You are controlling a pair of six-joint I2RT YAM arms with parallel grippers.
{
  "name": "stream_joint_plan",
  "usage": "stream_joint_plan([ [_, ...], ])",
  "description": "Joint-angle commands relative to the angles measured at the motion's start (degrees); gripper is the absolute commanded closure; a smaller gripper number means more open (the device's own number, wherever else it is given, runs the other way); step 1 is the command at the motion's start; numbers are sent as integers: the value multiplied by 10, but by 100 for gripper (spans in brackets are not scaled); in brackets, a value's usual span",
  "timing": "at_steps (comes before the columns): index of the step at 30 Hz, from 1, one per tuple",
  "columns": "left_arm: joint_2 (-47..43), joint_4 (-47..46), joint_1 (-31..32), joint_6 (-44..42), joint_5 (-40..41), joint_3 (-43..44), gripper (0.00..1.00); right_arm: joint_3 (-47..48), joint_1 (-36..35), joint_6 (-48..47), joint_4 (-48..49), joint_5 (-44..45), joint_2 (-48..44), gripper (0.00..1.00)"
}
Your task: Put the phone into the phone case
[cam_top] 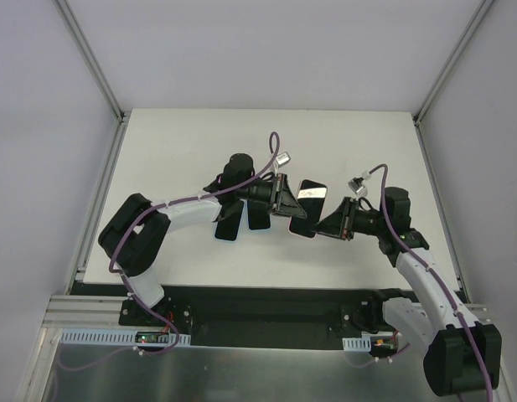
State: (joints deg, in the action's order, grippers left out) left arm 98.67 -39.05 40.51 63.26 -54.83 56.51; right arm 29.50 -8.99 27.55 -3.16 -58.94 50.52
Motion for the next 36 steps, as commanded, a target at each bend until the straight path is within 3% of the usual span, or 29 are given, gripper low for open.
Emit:
stream_joint_plan([
  [1, -35, 80, 3, -115, 73, 33, 100, 11, -12, 55, 56, -29, -9, 93],
  [3, -45, 107, 4, -148, 88, 33, 100, 10, -12, 75, 56, -27, 3, 98],
  [7, -47, 122, 5, -162, 84, 26, 100, 8, -13, 97, 57, -6, 2, 96],
  [9, -49, 121, 8, -160, 81, 24, 100, 14, -14, 97, 58, -6, -2, 90],
  [11, -52, 108, 10, -148, 62, 23, 100, 28, -13, 65, 49, -2, -11, 77],
  [15, -69, 102, 10, -140, 18, 17, 100, 74, -12, -58, -121, 74, -34, 52],
  [18, -91, 116, 10, -147, -8, 6, 100, 83, -12, -86, -151, 104, -39, 39],
  [21, -112, 120, 11, -151, -27, -13, 100, 85, -11, -84, -146, 109, -25, 31],
  [26, -133, 120, 11, -152, -52, -38, 100, 82, -12, -67, -69, 74, 2, 29],
  [36, -126, 111, 32, -151, -72, -45, 100, 72, -13, -13, 30, 15, 24, 40],
])
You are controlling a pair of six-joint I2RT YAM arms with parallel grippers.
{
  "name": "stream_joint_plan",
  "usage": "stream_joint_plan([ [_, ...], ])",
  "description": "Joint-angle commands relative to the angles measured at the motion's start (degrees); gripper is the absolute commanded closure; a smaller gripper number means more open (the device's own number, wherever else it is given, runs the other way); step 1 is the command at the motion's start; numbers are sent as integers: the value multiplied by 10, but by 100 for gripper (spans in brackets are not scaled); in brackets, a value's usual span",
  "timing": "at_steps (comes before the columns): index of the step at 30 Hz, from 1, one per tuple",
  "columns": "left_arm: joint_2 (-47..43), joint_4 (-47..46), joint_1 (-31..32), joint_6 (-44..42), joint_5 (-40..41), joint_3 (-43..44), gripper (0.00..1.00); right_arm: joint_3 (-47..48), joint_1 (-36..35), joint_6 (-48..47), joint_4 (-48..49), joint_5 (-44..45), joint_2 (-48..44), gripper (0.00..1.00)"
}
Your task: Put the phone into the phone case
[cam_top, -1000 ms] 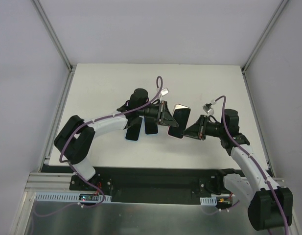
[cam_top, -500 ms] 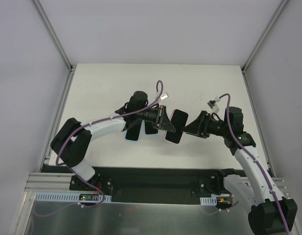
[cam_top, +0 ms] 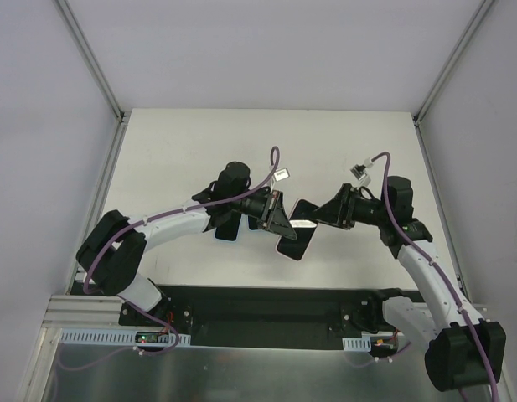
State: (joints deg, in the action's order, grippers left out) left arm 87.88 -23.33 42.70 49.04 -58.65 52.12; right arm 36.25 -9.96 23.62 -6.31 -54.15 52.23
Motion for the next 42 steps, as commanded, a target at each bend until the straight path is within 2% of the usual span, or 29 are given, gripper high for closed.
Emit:
stream_joint_plan([
  [1, -14, -49, 11, -7, -36, -2, 100, 1, -3, 34, 79, -34, 9, 42],
  [5, -7, -52, 12, -10, -36, -6, 100, -10, -3, 40, 91, -35, 9, 53],
  [8, -2, -23, 12, -27, -12, -4, 100, -13, -3, 40, 92, -32, 6, 79],
  [9, 0, 25, 12, -53, -2, 0, 100, -12, -3, 41, 91, -29, 3, 91],
  [11, 3, 39, 12, -65, 13, 1, 100, -10, -3, 41, 86, -24, -2, 99],
  [15, 14, 93, 14, -92, 32, 21, 100, 9, -3, 19, 26, -9, -2, 98],
  [16, 14, 95, 14, -92, 30, 22, 100, 15, -3, 12, 20, -11, -2, 93],
  [17, 14, 92, 14, -90, 28, 22, 100, 16, -2, 13, 17, -17, -4, 76],
  [20, 11, 84, 14, -81, 17, 27, 100, 18, -3, 15, 16, -37, -12, 58],
  [23, 5, 77, 14, -70, 8, 33, 100, 17, -3, 18, 15, -54, -22, 55],
  [25, 5, 62, 14, -59, 2, 33, 100, 15, -4, 20, 15, -55, -28, 57],
  [28, 6, 22, 13, -25, -4, 27, 100, 8, -3, 20, 16, -52, -34, 66],
  [29, 6, -7, 13, -4, -6, 25, 100, 6, -3, 20, 16, -52, -36, 80],
  [32, 8, -68, 12, 60, -11, 5, 100, -3, -3, 20, 23, -60, -39, 97],
  [35, 17, -155, 12, 123, -23, -10, 100, -8, -3, 27, 32, -59, -50, 98],
  [37, 16, -187, 12, 141, -21, -17, 100, -7, -4, 39, 41, -63, -57, 91],
  [38, 14, -195, 12, 157, -20, -19, 100, -7, -4, 44, 43, -65, -60, 75],
  [42, 8, -232, 13, 190, -2, -25, 100, -14, -6, 55, 53, -64, -78, 59],
])
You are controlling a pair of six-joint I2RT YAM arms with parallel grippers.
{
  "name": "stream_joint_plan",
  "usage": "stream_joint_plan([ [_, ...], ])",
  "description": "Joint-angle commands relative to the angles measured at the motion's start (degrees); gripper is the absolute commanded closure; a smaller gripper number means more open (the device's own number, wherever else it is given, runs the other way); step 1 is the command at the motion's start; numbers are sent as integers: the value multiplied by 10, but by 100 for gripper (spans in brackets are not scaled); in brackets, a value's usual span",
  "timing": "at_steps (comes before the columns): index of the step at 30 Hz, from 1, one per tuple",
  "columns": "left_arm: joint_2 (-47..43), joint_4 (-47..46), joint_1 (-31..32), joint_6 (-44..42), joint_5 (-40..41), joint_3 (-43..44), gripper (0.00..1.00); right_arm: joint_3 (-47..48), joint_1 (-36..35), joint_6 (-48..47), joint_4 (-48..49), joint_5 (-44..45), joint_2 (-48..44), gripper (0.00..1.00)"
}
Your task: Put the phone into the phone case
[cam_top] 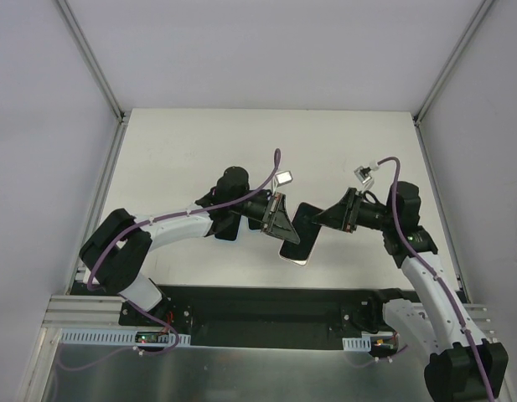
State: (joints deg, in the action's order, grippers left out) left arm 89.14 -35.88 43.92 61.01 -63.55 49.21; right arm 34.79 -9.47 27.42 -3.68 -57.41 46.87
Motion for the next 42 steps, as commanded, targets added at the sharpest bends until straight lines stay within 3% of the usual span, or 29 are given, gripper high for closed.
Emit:
stream_joint_plan([
  [1, -5, -107, 0, 71, 52, 4, 100, -2, -12, 10, 26, -28, -24, 57],
  [10, -9, -76, 1, 49, 113, 4, 100, -25, -20, 38, 54, -12, -3, 61],
  [13, -13, -23, 1, 14, 126, 12, 100, -31, -19, 43, 54, -1, -2, 92],
  [17, -11, -11, 0, 10, 134, 10, 100, -31, -20, 50, 50, 15, 1, 98],
  [18, -11, -9, 0, 10, 135, 9, 100, -27, -20, 48, 40, 20, 2, 95],
  [21, -14, 24, 0, -2, 148, 11, 100, -10, -20, 23, -57, 72, -6, 62],
  [22, -17, 42, 0, -21, 152, 14, 100, 5, -19, -6, -84, 91, -10, 46],
  [24, -20, 78, -2, -44, 166, 29, 100, 22, -19, -38, -160, 148, -22, 36],
  [28, -12, 172, -3, -105, 197, 62, 100, 73, -20, -131, -284, 279, -56, 1],
  [29, -4, 220, -4, -115, 206, 83, 100, 91, -20, -149, -304, 344, -73, 4],
  [32, 13, 251, -6, -135, 236, 107, 100, 112, -20, -159, -341, 408, -107, 4],
  [40, 139, 300, -19, -152, 269, 185, 100, 143, -20, -163, -359, 419, -141, 4],
  [42, 159, 306, -22, -157, 288, 203, 100, 150, -20, -158, -384, 462, -155, 4],
])
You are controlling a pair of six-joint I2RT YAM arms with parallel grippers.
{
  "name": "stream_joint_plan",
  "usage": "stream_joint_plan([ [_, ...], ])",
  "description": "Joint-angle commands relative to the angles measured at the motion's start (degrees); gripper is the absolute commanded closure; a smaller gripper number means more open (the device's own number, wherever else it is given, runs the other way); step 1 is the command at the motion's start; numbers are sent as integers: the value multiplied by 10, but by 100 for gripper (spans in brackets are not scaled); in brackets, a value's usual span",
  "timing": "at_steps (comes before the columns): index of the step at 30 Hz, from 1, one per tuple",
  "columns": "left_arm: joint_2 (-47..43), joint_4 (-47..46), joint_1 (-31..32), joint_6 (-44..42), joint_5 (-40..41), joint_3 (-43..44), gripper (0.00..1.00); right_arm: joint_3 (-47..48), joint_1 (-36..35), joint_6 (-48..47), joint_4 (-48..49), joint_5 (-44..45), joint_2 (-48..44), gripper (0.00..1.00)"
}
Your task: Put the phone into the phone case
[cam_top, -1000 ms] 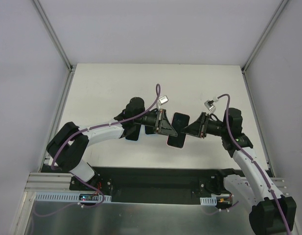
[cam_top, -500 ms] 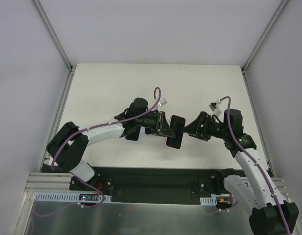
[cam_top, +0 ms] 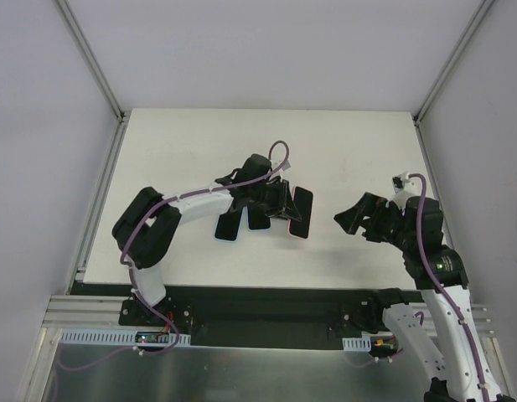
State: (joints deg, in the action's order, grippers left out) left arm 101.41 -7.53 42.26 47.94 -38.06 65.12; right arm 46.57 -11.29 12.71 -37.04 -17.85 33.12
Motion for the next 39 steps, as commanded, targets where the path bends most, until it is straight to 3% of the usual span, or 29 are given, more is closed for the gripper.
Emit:
stream_joint_plan([
  [1, 57, 25, -7, -26, 38, 50, 100, 38, -1, -11, -59, 81, -21, 4],
  [12, 178, 16, -23, -7, 21, 108, 98, 41, -1, -43, -69, 41, -3, 4],
  [15, 174, 16, -23, -4, 32, 93, 83, 44, -1, -51, -86, 43, 18, 4],
  [16, 170, 16, -23, -5, 33, 85, 71, 44, -1, -54, -91, 49, 26, 4],
  [20, 148, 25, -27, -11, 33, 62, 50, 39, -1, -66, -113, 54, 40, 4],
  [25, 108, 38, -39, -28, 6, 41, 40, 34, -2, -56, -129, 28, 38, 4],
  [27, 89, 58, -42, -50, 2, 40, 27, 34, -2, -53, -131, 15, 34, 4],
  [31, 30, 131, -43, -96, -4, 75, 23, 21, -1, -51, -126, 3, -7, 4],
  [33, -8, 160, -43, -127, -10, 97, 5, 13, -2, -42, -117, 9, -44, 4],
  [34, -23, 182, -43, -136, -11, 101, 1, 12, -1, -42, -116, 11, -57, 4],
  [39, -153, 222, -44, -183, 9, 79, 1, 47, -1, -37, -143, 30, -90, 4],
])
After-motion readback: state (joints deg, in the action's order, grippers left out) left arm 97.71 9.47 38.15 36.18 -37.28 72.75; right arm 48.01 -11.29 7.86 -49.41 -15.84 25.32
